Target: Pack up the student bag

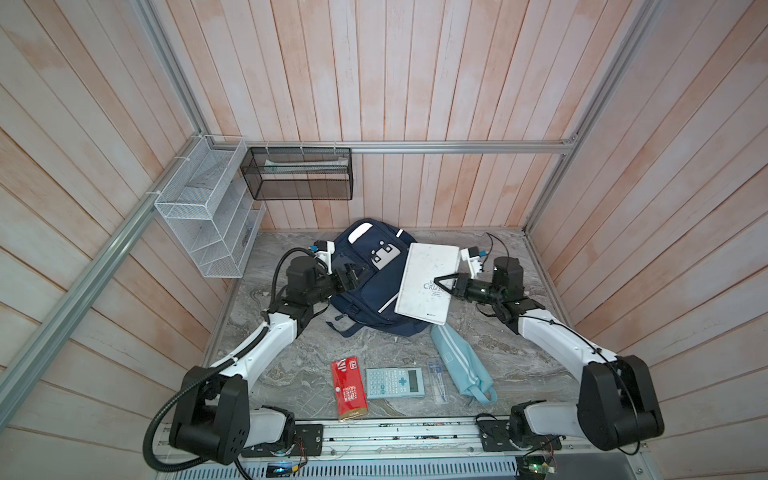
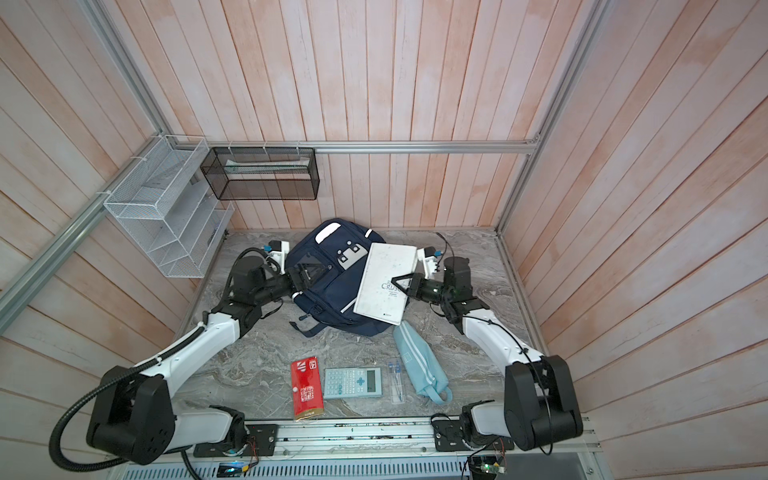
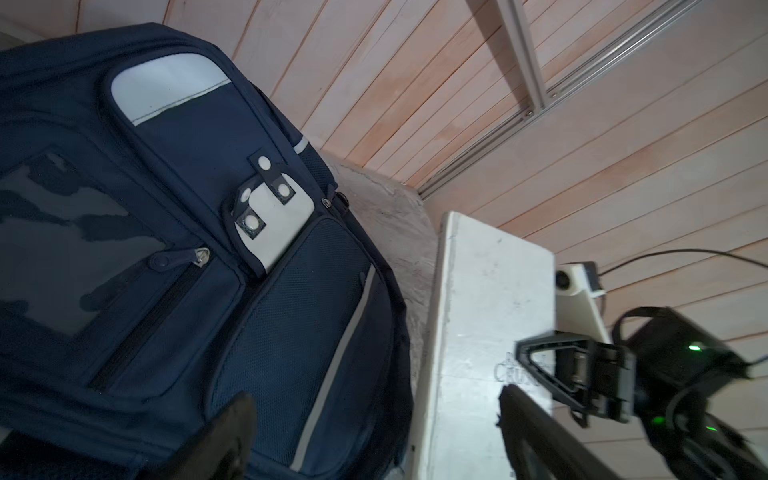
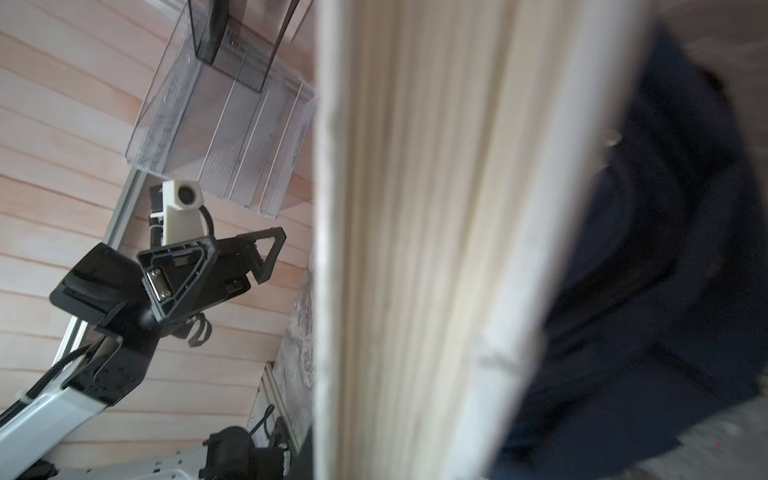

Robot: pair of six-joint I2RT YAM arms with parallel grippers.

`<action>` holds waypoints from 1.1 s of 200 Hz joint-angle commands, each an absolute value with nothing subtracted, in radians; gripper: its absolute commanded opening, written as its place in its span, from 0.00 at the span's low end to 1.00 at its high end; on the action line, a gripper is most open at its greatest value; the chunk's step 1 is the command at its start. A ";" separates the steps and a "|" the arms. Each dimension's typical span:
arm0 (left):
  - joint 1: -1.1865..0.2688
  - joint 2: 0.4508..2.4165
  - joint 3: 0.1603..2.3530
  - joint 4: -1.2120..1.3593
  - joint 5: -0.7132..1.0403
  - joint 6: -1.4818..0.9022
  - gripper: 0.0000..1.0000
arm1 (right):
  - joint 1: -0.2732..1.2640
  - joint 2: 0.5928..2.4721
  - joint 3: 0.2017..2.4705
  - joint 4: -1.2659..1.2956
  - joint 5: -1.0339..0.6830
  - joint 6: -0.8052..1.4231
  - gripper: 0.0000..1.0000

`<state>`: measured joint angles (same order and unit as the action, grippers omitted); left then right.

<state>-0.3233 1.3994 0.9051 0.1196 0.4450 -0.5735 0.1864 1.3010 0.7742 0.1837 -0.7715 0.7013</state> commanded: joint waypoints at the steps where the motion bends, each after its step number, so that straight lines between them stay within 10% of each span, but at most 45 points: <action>1: -0.450 1.557 1.060 -0.125 0.180 -0.299 0.92 | 0.085 1.196 0.749 0.076 -0.717 0.633 0.00; 60: -0.639 1.920 1.385 -0.285 0.000 -0.108 0.87 | -0.245 1.041 0.622 0.056 -0.804 0.682 0.00; 220: -0.767 2.106 1.471 -0.318 -0.131 -0.095 0.97 | -0.258 1.037 0.528 0.024 -0.794 0.591 0.00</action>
